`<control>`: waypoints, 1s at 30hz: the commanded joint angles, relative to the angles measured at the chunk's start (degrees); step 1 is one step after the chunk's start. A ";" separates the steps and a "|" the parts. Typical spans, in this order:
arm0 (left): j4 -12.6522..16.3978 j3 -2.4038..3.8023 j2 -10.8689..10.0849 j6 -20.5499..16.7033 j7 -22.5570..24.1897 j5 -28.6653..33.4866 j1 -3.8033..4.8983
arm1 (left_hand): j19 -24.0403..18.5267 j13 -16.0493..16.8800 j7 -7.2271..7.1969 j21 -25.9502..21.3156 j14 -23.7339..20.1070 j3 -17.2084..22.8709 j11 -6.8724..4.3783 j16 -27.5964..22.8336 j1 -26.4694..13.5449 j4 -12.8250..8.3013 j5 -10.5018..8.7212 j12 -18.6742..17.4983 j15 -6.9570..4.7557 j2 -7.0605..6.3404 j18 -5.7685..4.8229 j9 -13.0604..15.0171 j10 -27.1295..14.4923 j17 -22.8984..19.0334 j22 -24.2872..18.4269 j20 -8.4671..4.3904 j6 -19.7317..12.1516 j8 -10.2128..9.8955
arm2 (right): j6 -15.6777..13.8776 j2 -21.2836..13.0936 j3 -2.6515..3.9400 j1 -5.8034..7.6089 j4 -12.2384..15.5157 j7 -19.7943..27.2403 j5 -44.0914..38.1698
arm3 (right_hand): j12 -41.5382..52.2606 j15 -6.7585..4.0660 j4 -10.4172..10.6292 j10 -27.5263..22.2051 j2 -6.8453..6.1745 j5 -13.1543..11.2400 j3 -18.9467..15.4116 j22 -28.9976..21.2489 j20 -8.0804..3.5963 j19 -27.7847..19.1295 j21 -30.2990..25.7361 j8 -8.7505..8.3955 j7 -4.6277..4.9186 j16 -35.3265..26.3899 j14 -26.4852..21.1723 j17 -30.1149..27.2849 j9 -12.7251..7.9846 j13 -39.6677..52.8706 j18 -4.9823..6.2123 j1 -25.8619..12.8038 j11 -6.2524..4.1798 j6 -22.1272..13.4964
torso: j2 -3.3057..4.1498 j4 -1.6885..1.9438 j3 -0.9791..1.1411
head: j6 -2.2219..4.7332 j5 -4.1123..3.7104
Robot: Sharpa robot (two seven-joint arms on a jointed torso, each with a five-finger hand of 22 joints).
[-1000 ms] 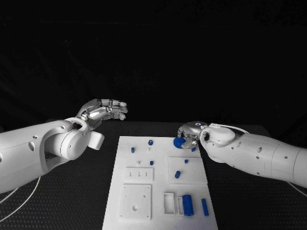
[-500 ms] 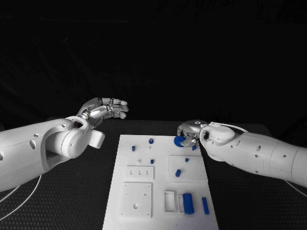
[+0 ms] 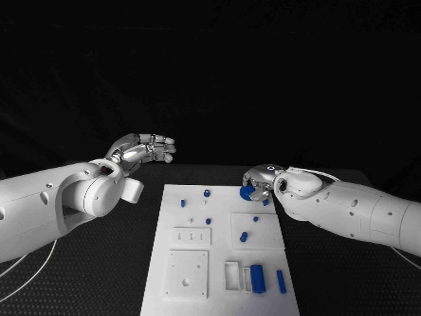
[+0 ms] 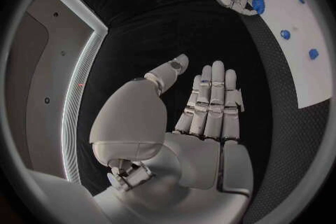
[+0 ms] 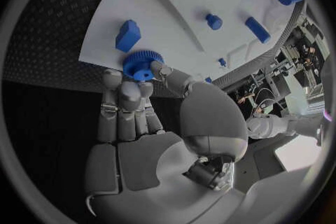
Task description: Assemble the parts on the task board
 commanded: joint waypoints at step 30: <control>-0.05 0.02 0.05 0.86 0.40 -0.35 -0.02 | -0.38 0.12 -0.02 0.20 -0.17 0.42 0.03 -0.42 -0.29 0.05 0.00 -0.38 0.02 0.18 -0.52 0.16 -0.25 0.10 0.08 -0.17 -0.39 -0.29 | -6.85 -0.24 -0.49 -0.40 3.86 -5.40 -10.74 | 0.32 -0.86 1.56 -1.02 -3.19 0.14 1.43 0.75 -0.48 1.29 0.93 1.16 0.36 -0.06 1.25 0.05 0.14 -1.52 0.80 -1.33 -0.75 9.85 | -0.07 0.04 -0.04 | 0.46 0.17</control>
